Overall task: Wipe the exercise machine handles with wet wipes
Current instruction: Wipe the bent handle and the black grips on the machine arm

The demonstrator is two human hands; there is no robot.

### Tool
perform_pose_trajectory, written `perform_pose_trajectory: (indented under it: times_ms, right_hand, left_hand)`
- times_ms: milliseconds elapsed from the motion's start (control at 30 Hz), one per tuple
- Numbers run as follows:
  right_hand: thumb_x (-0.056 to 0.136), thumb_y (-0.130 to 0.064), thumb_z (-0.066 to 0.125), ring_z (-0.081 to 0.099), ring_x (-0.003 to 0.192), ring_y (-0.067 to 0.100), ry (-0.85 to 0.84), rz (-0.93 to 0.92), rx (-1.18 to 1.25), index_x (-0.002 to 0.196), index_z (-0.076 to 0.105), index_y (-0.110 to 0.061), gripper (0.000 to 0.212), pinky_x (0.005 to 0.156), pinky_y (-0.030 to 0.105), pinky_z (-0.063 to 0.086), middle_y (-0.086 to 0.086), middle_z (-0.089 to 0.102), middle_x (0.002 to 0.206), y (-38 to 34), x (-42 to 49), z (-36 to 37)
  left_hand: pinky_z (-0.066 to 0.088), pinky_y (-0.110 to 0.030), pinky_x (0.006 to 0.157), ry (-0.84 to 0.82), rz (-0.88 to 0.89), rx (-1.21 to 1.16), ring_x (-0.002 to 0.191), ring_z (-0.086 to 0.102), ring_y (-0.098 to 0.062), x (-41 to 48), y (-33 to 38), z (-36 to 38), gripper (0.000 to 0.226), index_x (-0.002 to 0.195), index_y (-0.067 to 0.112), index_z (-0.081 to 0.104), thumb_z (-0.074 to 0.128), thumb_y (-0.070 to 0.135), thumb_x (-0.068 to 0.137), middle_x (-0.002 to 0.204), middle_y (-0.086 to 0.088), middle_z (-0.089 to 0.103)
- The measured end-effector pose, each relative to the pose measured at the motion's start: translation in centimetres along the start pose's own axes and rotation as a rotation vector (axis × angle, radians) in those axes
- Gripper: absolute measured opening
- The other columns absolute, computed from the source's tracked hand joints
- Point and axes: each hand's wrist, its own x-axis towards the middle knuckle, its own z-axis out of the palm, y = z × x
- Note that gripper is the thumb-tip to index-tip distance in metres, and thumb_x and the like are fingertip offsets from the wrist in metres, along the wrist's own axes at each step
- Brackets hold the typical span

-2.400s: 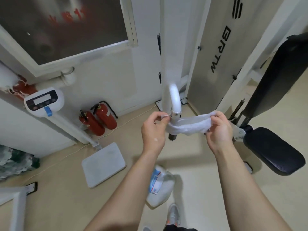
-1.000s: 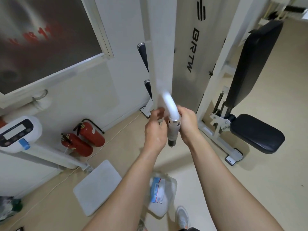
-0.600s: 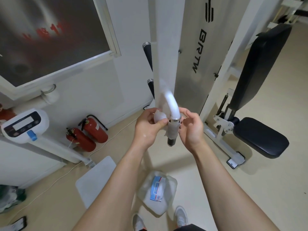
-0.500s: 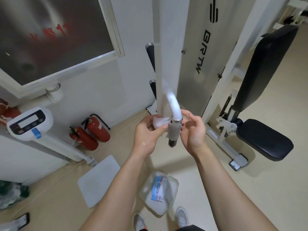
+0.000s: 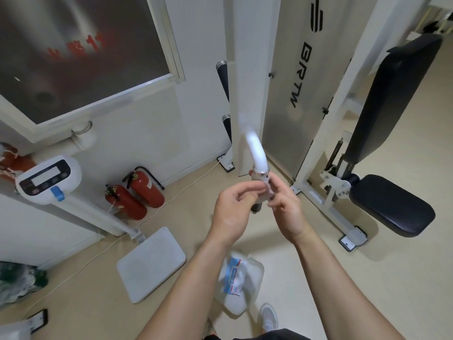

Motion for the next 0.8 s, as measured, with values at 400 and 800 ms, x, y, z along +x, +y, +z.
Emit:
perform_pose_trajectory:
  times_ms: [400,800]
  right_hand:
    - [0.083,-0.005,0.075,0.035,0.046,0.018,0.141,0.008,-0.292,0.063,0.039,0.001,0.041,0.043,0.027,0.03,0.004,0.038,0.053,-0.1,3.0,2.7]
    - [0.073,-0.017,0.067,0.032,0.059,0.017,0.259,0.119,-0.347,0.064,0.039,-0.001,0.034,0.052,0.034,0.027,0.008,0.038,0.061,5.6,3.9,0.1]
  left_hand:
    - [0.054,-0.022,0.069,0.148,0.212,0.083,0.073,0.071,-0.007,1.4,3.2,-2.4,0.012,0.091,0.023,0.069,0.06,0.017,0.086,0.082,-0.001,0.075]
    - [0.051,-0.023,0.077,-0.147,-0.023,-0.086,0.085,0.069,-0.01,5.3,2.6,0.5,0.047,0.107,0.007,0.068,0.079,0.037,0.072,0.095,-0.003,0.076]
